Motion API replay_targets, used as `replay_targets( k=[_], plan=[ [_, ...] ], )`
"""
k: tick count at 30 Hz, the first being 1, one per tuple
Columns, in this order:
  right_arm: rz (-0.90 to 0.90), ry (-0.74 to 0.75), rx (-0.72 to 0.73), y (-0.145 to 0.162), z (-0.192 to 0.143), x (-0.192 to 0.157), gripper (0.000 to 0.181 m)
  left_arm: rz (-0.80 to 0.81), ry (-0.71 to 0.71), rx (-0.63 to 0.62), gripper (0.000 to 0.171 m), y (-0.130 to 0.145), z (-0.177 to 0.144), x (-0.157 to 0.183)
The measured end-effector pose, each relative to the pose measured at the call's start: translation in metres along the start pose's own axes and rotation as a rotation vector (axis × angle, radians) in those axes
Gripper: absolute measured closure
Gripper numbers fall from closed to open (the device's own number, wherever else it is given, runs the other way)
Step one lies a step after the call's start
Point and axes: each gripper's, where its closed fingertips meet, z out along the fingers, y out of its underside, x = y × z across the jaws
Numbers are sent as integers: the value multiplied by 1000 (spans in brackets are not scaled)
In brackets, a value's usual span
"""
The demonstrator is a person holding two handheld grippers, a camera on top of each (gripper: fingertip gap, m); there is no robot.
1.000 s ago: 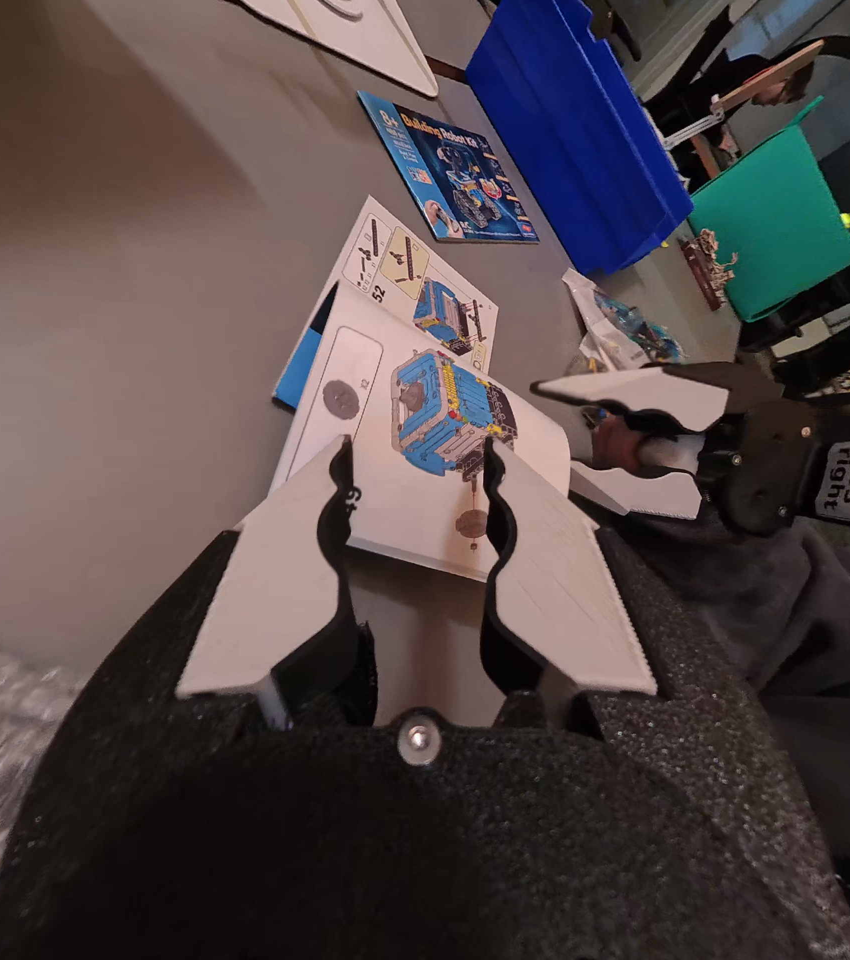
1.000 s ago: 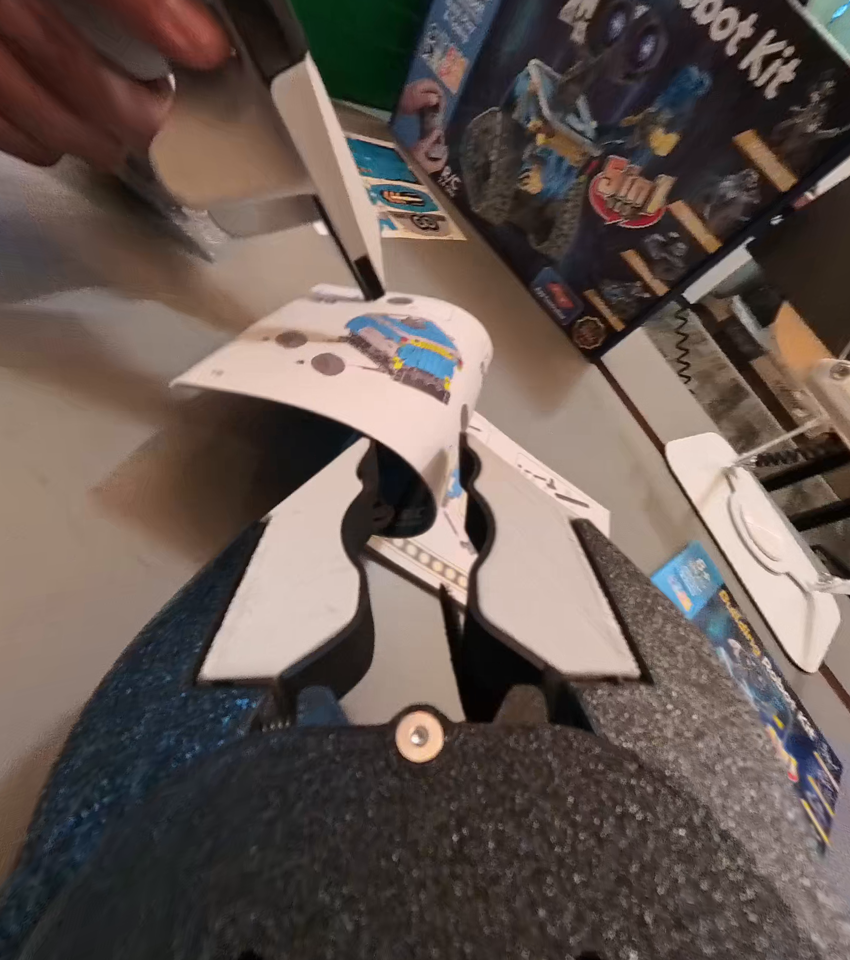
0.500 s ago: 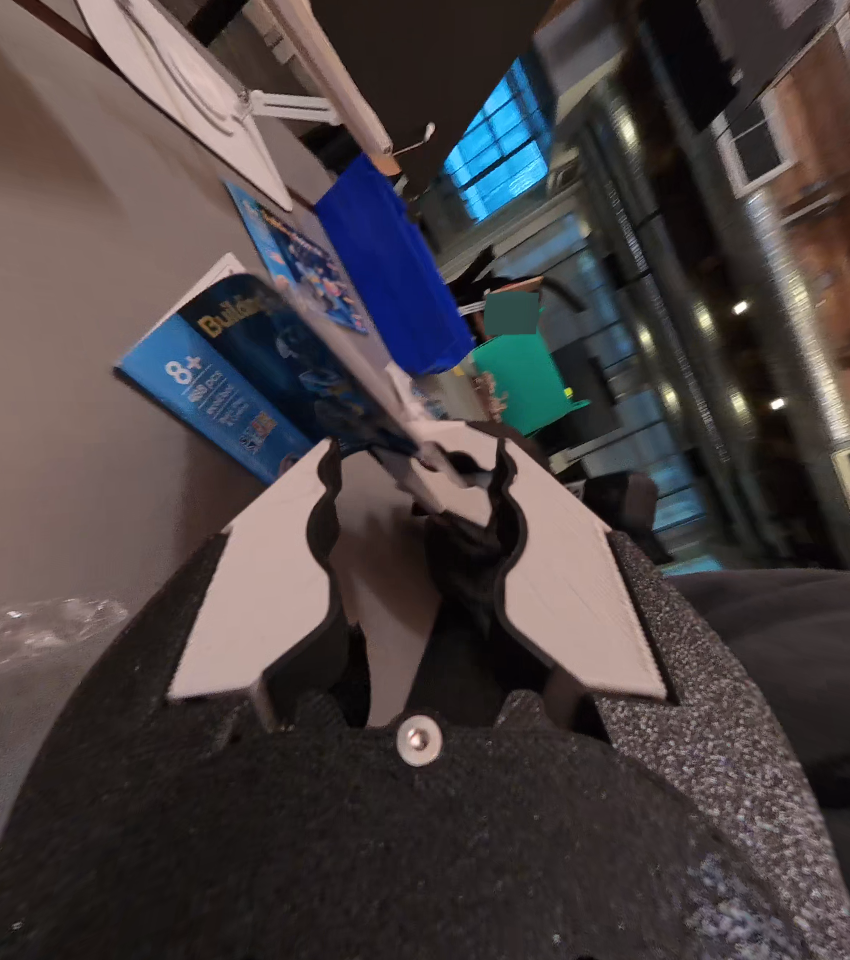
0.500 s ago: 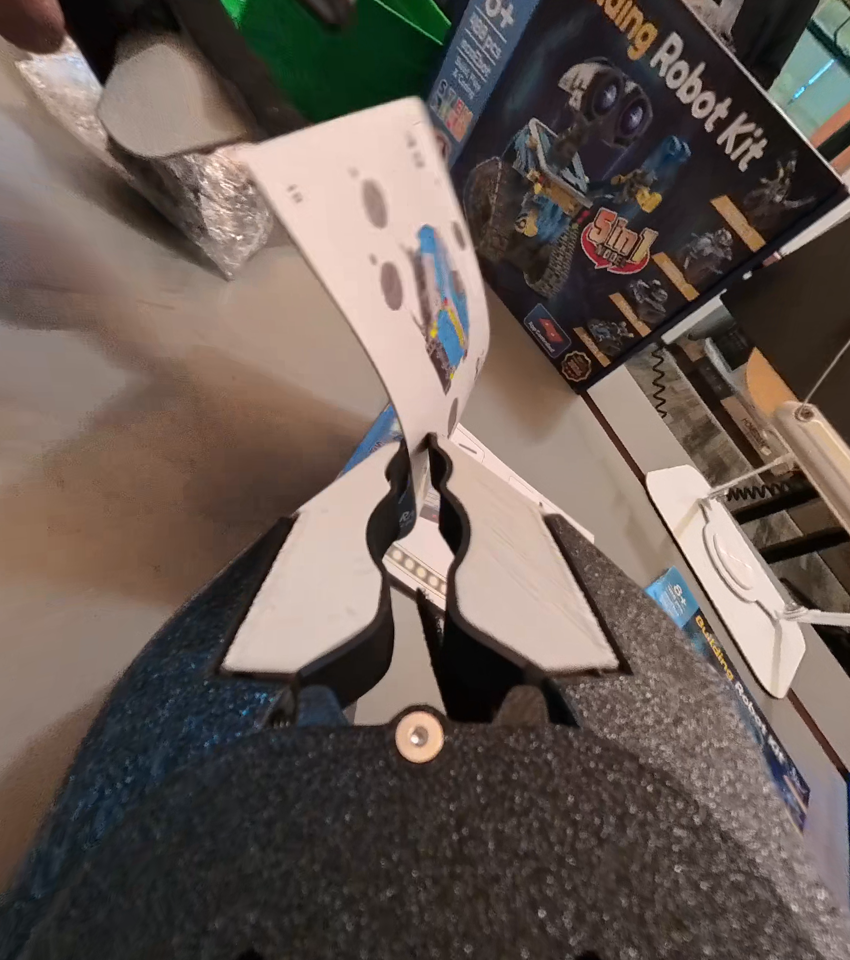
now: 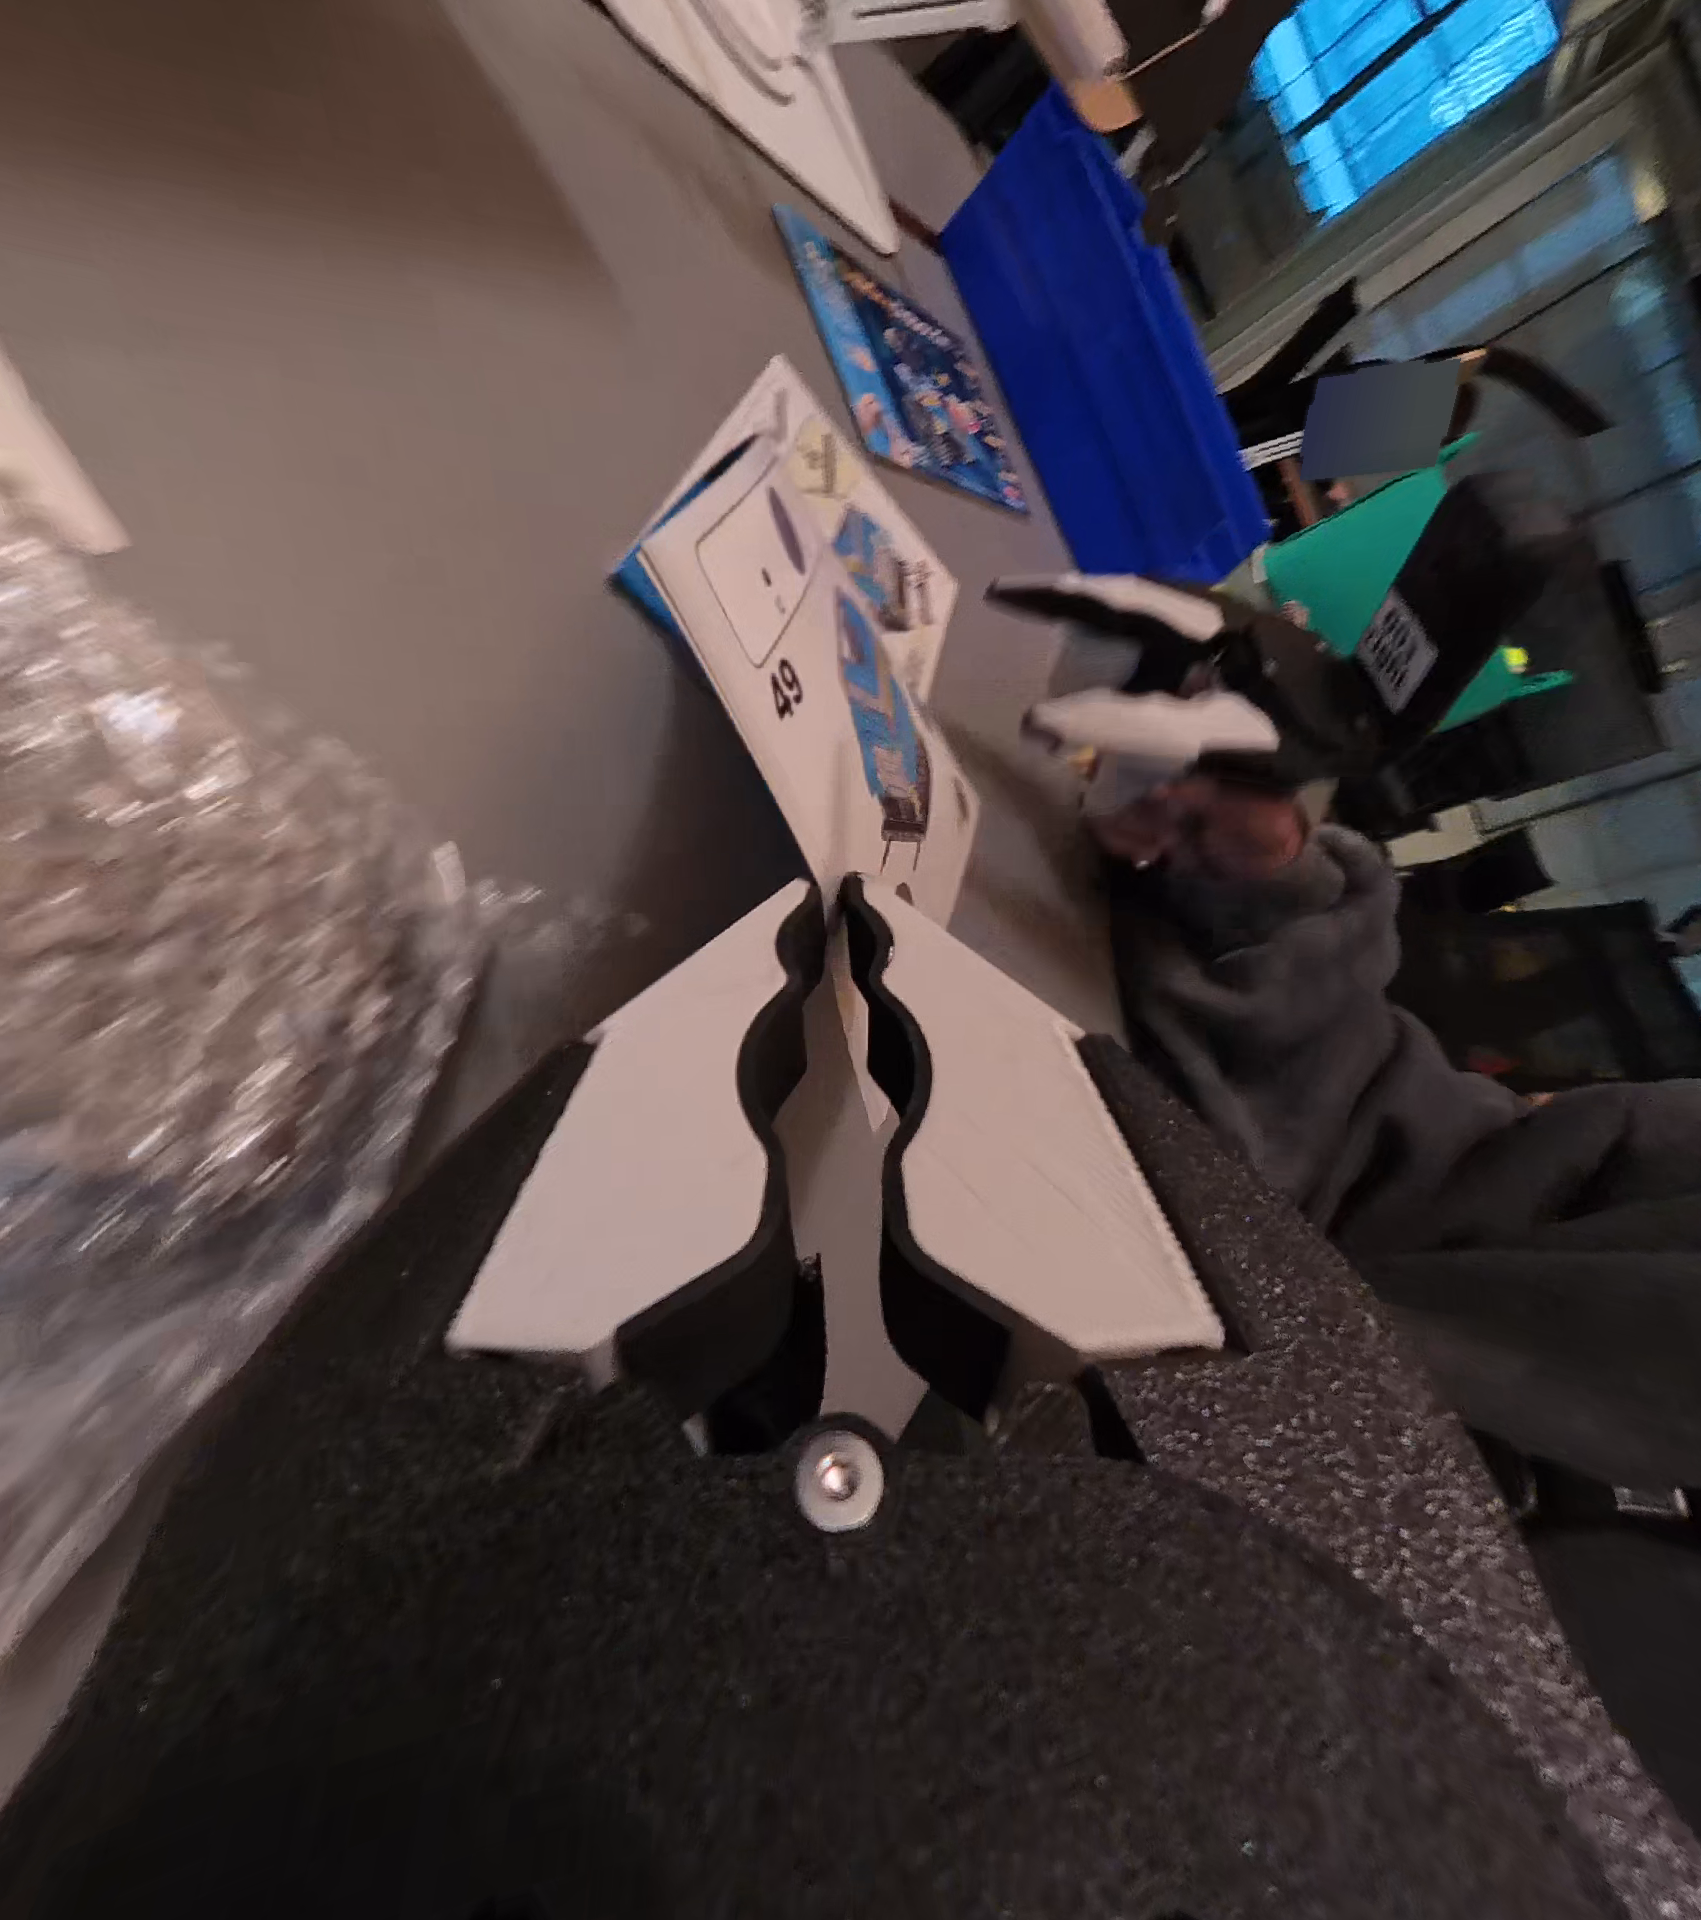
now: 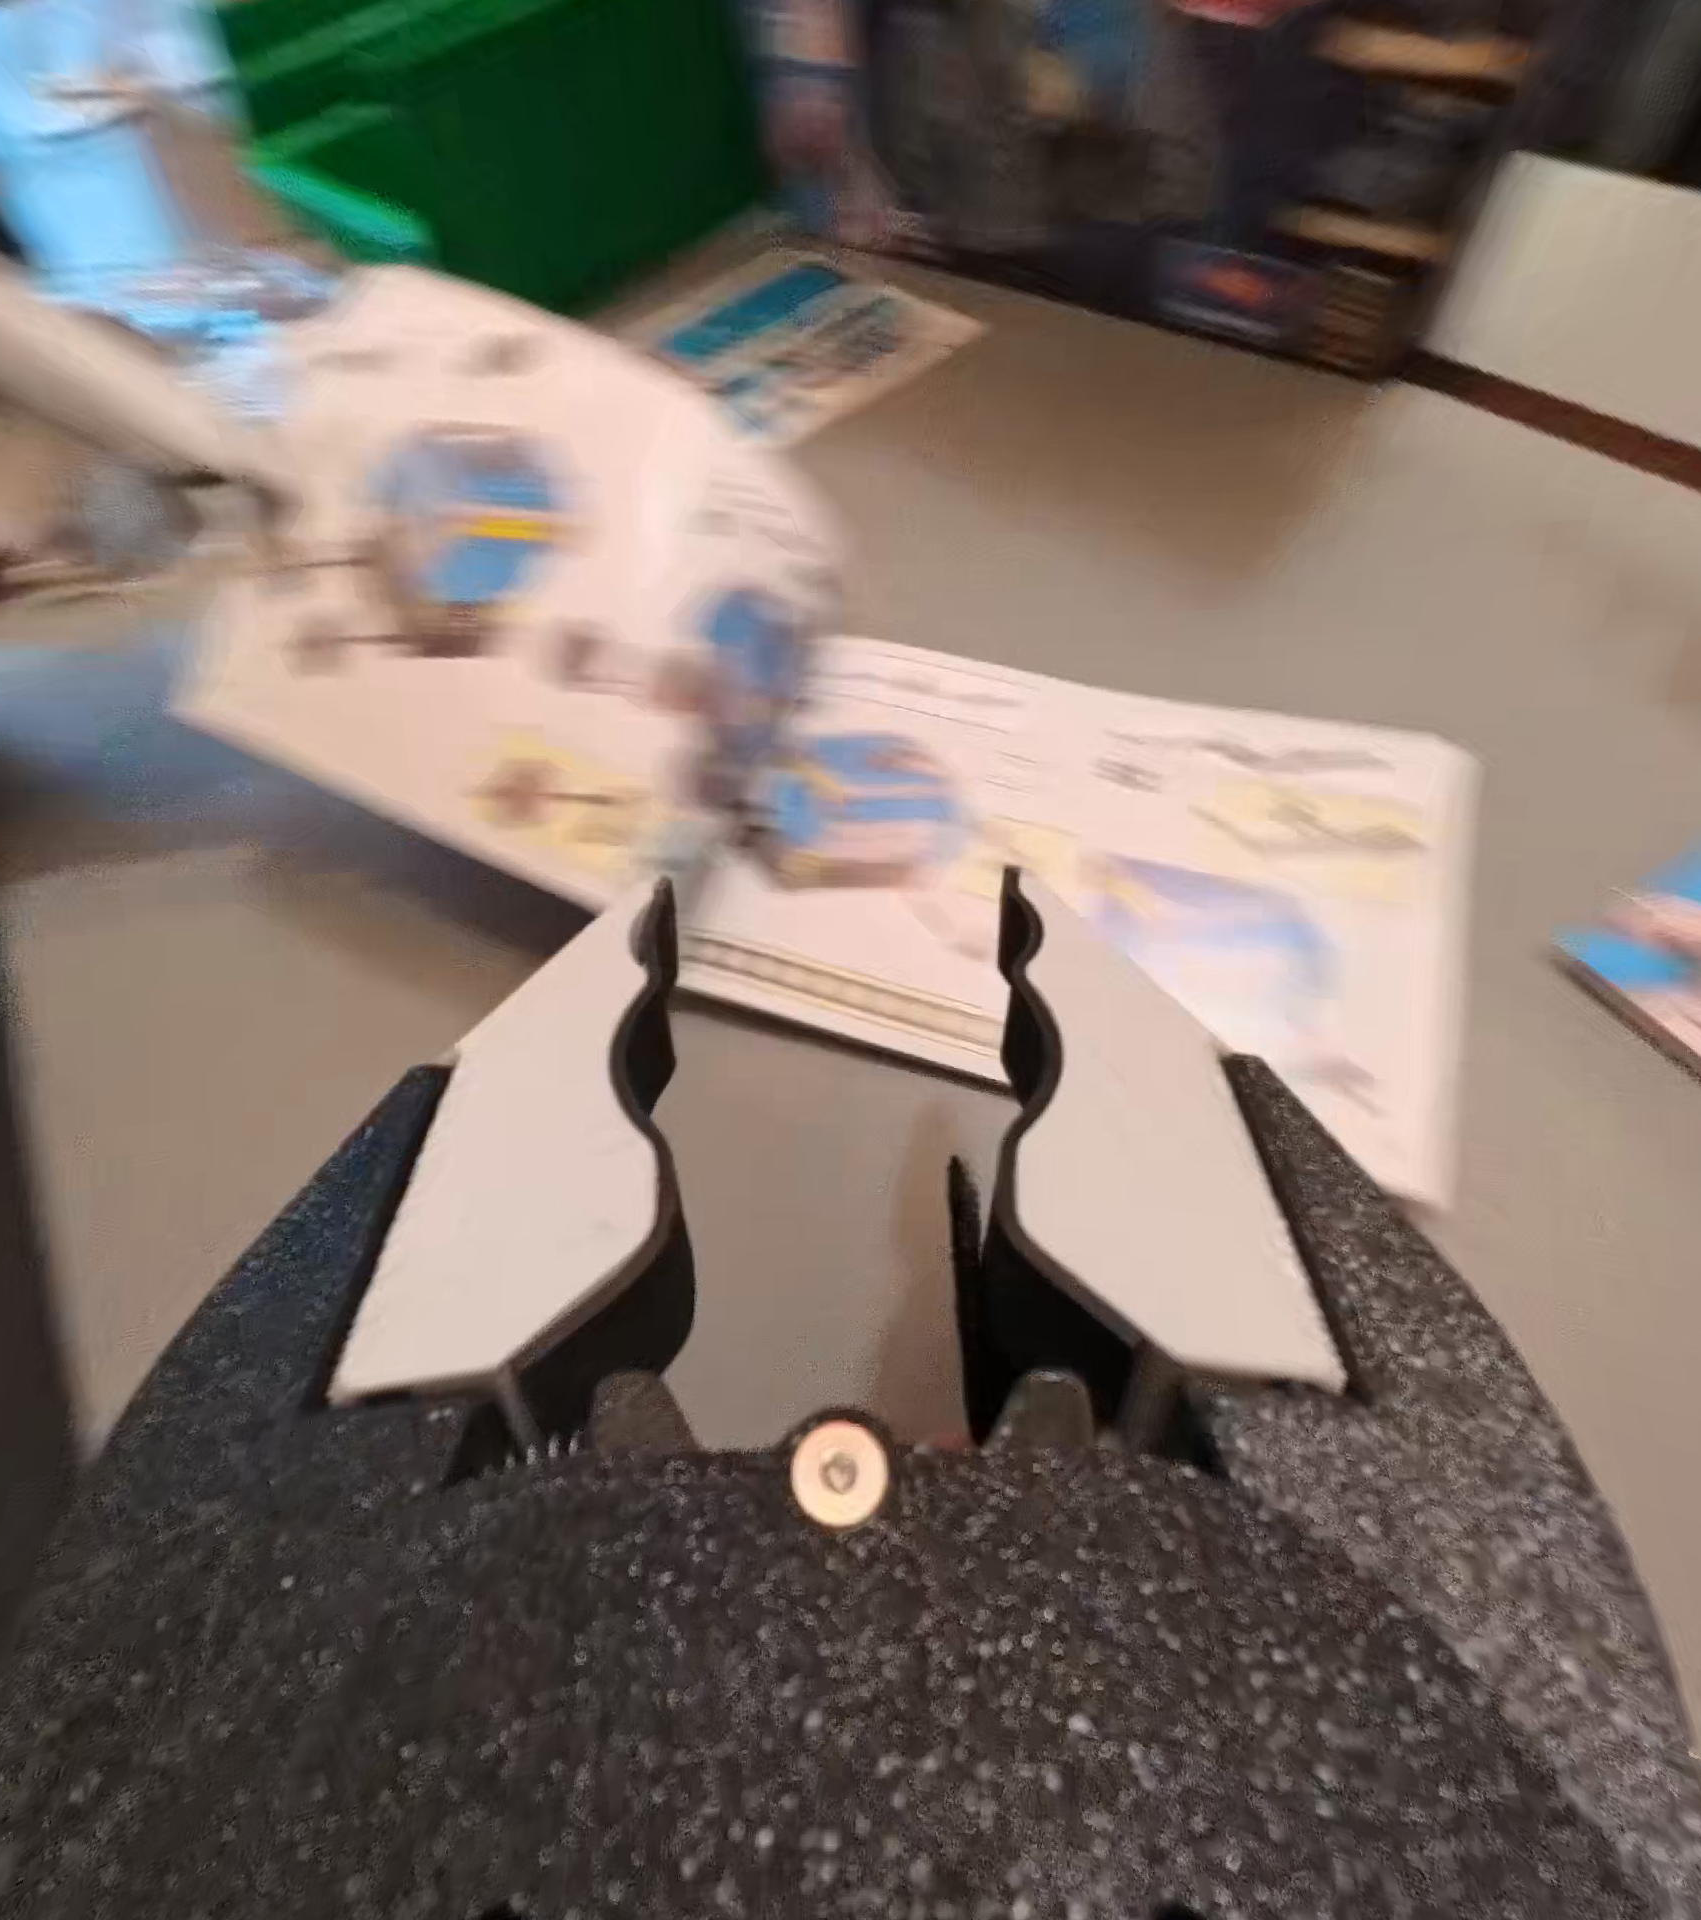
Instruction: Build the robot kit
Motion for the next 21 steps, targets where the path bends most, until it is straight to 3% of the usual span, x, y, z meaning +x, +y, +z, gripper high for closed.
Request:
replay_targets(
  k=[2,4,6,12,15,21],
  plan=[
    [103,235,-56,15,-8,60,117,-13,-76,-27,168,8,-15,-18],
    [195,317,-143,34,-8,86,110,-15,-125,-57,166,19,-25,-31],
    [249,292,-194,44,0,85,105,-14,-148,-75,165,28,-29,-37],
    [277,343,-184,42,1,91,109,28,-231,-152,162,49,-29,-47],
    [304,378,-179,43,-1,100,105,70,-266,-186,161,53,-30,-50],
    [247,362,-232,48,-1,91,113,96,-287,-201,160,55,-32,-49]
  ],
)
